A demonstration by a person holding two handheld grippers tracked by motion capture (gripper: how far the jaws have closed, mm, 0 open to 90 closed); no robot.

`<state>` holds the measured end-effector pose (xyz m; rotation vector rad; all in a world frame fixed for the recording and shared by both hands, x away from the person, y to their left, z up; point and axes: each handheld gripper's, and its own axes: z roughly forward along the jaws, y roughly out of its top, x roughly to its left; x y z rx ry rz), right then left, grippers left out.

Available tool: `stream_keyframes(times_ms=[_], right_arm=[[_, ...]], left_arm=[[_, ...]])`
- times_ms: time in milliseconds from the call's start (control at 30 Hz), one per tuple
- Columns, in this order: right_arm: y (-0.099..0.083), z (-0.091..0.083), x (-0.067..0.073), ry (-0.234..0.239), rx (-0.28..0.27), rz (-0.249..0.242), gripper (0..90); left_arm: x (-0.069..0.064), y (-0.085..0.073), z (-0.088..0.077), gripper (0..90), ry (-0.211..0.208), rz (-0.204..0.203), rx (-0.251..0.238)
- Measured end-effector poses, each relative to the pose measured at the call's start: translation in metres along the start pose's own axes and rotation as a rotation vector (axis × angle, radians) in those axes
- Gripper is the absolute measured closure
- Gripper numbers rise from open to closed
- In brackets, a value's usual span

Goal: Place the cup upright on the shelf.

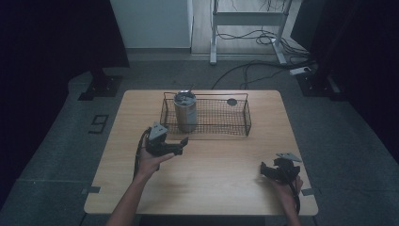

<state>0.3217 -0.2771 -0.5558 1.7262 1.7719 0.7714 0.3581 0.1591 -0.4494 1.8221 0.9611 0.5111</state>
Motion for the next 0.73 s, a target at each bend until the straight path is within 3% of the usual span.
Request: stream_keyframes(times_ms=[367, 733], right_arm=[[0.000, 0.000, 0.000, 0.000, 0.000, 0.000, 5.7], [0.000, 0.000, 0.000, 0.000, 0.000, 0.000, 5.7]], left_arm=[[-0.007, -0.036, -0.018, 3.6, -0.008, -0.026, 0.056], [-0.006, -0.051, -0.022, 3.8, -0.007, -0.049, 0.072]])
